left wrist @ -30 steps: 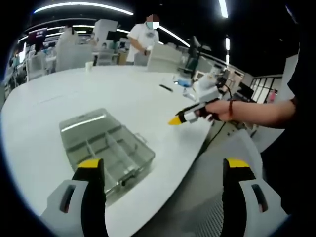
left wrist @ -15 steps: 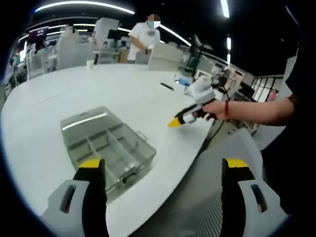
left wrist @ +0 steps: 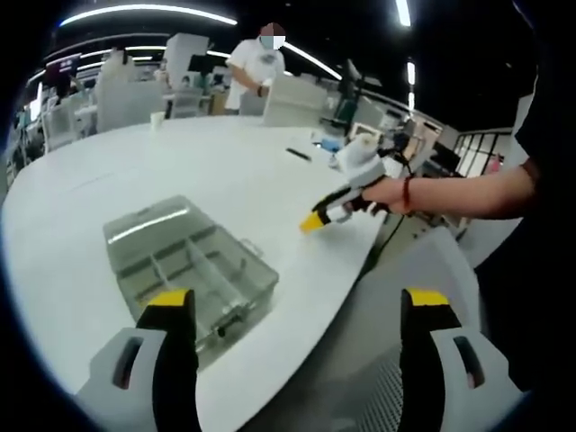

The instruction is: Insert the divider into the dual guide fixture by aligning both edges with the guide slots and pushing it downward to the bottom, including one-sided entry, uneven engagement, binding, and posture correction.

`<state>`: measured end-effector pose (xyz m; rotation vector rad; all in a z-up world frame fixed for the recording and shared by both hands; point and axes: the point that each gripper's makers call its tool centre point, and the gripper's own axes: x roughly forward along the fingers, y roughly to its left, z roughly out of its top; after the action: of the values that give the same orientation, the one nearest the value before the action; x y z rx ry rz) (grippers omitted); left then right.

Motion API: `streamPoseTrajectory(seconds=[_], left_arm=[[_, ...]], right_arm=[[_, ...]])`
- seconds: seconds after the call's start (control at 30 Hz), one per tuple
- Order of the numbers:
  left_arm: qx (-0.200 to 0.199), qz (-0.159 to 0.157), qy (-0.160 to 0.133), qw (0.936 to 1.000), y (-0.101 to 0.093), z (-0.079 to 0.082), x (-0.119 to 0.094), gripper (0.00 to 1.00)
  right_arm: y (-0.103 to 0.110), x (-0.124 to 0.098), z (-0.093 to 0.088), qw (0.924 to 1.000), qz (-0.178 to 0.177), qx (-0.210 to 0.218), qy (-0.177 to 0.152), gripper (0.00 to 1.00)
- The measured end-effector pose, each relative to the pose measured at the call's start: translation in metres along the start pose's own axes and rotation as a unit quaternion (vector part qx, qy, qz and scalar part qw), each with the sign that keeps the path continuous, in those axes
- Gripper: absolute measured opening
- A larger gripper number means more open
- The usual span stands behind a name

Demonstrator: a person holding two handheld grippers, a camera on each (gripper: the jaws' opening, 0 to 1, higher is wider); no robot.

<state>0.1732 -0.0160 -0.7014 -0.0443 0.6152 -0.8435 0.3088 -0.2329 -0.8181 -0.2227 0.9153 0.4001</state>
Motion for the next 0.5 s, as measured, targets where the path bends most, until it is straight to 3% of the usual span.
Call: streamPoseTrajectory(seconds=[0.13, 0.5], left_arm=[[0.004, -0.001, -0.003, 1.0, 0.0008, 0.0027, -0.0002, 0.92], [0.003, -0.006, 0.001, 1.0, -0.0016, -0.0014, 0.001, 0.92]], right_arm=[[0.0059, -0.0013, -0.0005, 1.0, 0.002, -0.006, 0.005, 0.3], [0.0087, -0.0026, -0.0024, 1.0, 0.0, -0.003, 0.006, 0.29]])
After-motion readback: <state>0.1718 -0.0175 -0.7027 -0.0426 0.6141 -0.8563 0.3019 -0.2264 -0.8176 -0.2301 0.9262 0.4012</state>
